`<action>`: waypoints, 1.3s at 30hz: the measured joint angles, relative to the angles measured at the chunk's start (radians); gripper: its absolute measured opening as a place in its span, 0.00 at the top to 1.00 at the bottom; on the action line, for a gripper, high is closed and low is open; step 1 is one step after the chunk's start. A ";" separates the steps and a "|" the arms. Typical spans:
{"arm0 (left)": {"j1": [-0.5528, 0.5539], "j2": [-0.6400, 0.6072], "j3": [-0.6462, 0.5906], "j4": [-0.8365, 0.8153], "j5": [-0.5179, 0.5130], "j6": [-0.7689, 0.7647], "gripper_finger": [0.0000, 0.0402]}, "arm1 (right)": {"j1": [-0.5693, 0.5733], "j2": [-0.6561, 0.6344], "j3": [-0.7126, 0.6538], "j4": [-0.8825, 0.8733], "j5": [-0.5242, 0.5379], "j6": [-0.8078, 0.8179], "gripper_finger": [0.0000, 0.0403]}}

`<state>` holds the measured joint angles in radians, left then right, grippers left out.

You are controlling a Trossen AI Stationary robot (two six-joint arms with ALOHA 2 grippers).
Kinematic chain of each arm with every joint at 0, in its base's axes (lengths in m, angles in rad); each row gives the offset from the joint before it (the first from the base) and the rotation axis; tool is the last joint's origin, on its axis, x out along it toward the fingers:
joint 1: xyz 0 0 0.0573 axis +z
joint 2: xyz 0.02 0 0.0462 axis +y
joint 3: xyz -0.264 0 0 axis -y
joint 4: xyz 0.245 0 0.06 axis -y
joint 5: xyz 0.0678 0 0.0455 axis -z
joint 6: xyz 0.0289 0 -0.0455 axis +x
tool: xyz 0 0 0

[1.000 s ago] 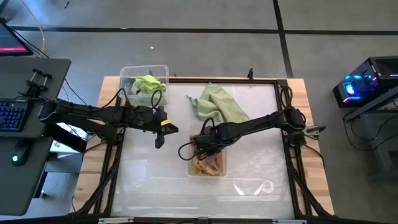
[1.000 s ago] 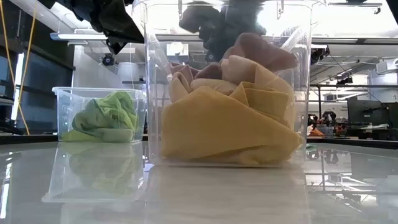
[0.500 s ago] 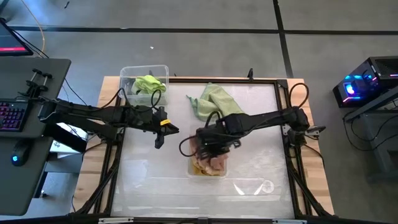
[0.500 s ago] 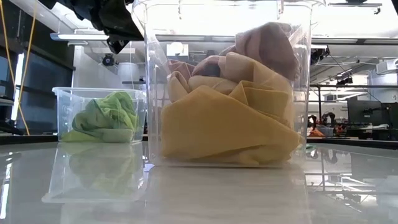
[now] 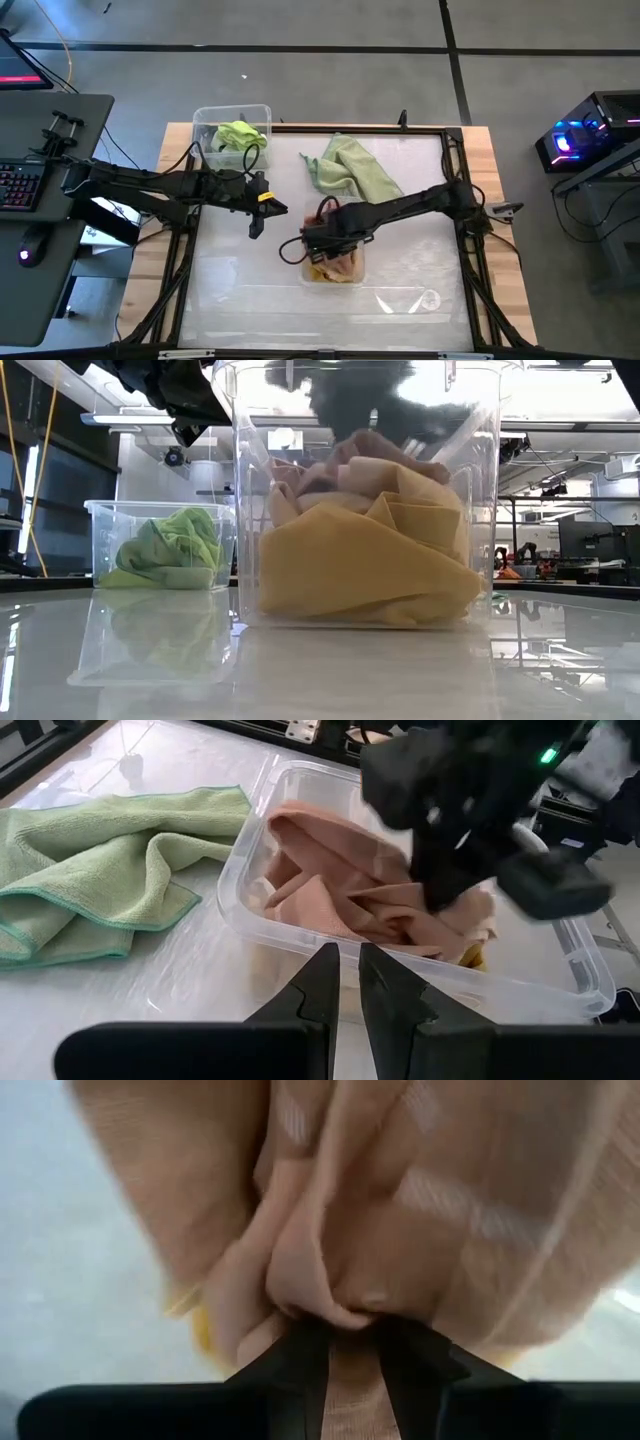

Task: Sort towels by color in basket
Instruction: Put the orange towel into the bottom transparent bin, then put the dark green towel into the top transparent bin

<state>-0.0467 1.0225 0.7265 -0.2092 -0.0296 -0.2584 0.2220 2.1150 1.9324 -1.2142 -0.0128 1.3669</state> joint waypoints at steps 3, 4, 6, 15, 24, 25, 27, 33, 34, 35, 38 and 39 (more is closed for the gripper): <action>0.000 0.000 0.000 -0.003 0.000 0.000 0.92 | -0.004 0.040 0.000 -0.008 0.032 -0.043 0.80; 0.000 0.000 0.000 -0.003 0.000 0.000 0.92 | -0.004 0.052 0.000 -0.008 0.037 -0.070 0.80; 0.000 0.000 0.000 -0.004 0.000 0.000 0.92 | -0.006 0.060 0.002 -0.012 0.027 -0.116 0.80; 0.000 0.000 0.000 -0.012 0.000 -0.001 0.92 | 0.043 -0.054 0.157 -0.084 0.171 -0.253 0.80; 0.001 0.000 0.000 -0.011 -0.033 -0.001 0.92 | -0.010 -0.263 0.232 -0.362 0.588 -0.292 0.79; 0.001 0.000 0.000 -0.011 -0.041 -0.001 0.92 | -0.046 -0.277 0.227 -0.364 0.587 -0.324 0.79; 0.001 0.000 0.000 -0.011 -0.068 0.000 0.92 | -0.137 -0.313 0.187 -0.318 0.561 -0.446 0.78; 0.018 0.000 0.001 -0.005 -0.127 0.017 0.92 | -0.446 -0.337 0.000 -0.114 0.338 -0.785 0.67; 0.025 0.000 0.001 -0.005 -0.132 0.017 0.92 | -0.490 -0.328 -0.046 -0.059 0.276 -0.828 0.64; 0.033 0.000 0.001 -0.003 -0.137 0.016 0.92 | -0.531 -0.320 -0.094 -0.001 0.211 -0.864 0.60; 0.065 0.000 0.001 -0.003 -0.138 -0.006 0.92 | -0.621 -0.307 -0.231 0.220 0.073 -0.902 0.50; 0.077 0.000 0.001 -0.004 -0.138 -0.018 0.92 | -0.641 -0.302 -0.271 0.265 0.060 -0.905 0.48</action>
<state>0.0306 1.0229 0.7273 -0.2130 -0.1677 -0.2767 -0.4188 1.8130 1.6616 -0.9490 0.0475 0.4616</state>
